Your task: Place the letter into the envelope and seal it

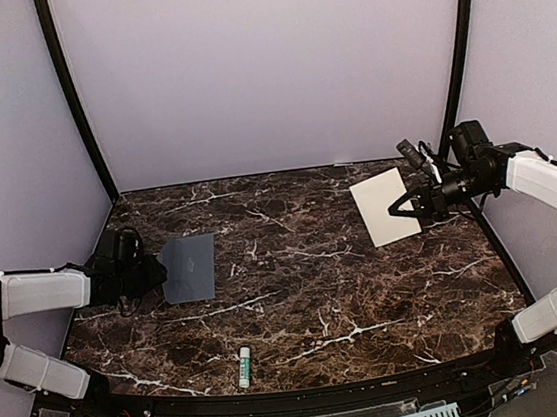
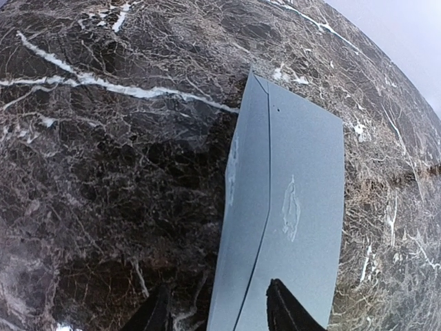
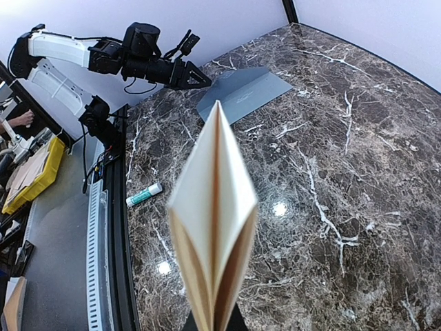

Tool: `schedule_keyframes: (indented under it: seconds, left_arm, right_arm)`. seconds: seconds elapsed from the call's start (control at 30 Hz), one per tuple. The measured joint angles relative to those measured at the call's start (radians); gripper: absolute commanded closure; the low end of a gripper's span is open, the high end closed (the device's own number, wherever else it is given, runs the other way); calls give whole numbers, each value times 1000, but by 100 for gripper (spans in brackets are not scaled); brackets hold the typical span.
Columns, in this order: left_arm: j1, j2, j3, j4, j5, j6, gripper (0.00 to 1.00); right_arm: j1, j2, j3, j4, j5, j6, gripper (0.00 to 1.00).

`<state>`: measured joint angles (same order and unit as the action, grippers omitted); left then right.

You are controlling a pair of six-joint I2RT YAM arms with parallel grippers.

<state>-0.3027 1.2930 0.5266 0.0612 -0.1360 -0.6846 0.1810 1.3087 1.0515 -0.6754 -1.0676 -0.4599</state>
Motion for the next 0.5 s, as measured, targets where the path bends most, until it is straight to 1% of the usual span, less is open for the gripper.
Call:
schedule_keyframes:
  seconds: [0.1, 0.27, 0.33, 0.4, 0.5]
  left_arm:
    - [20, 43, -2, 52, 19, 2, 60]
    - [42, 102, -5, 124, 41, 11, 64]
    - [46, 123, -5, 150, 50, 16, 69]
    - [51, 150, -5, 173, 64, 21, 79]
    - [57, 187, -4, 211, 93, 29, 86]
  right_arm:
    - [-2, -2, -2, 0, 6, -3, 100]
    - [-8, -6, -5, 0, 11, -3, 100]
    - [-10, -6, -5, 0, 11, -3, 100]
    - [-12, -6, -5, 1, 11, -3, 100]
    - [-12, -6, -5, 2, 11, -3, 100]
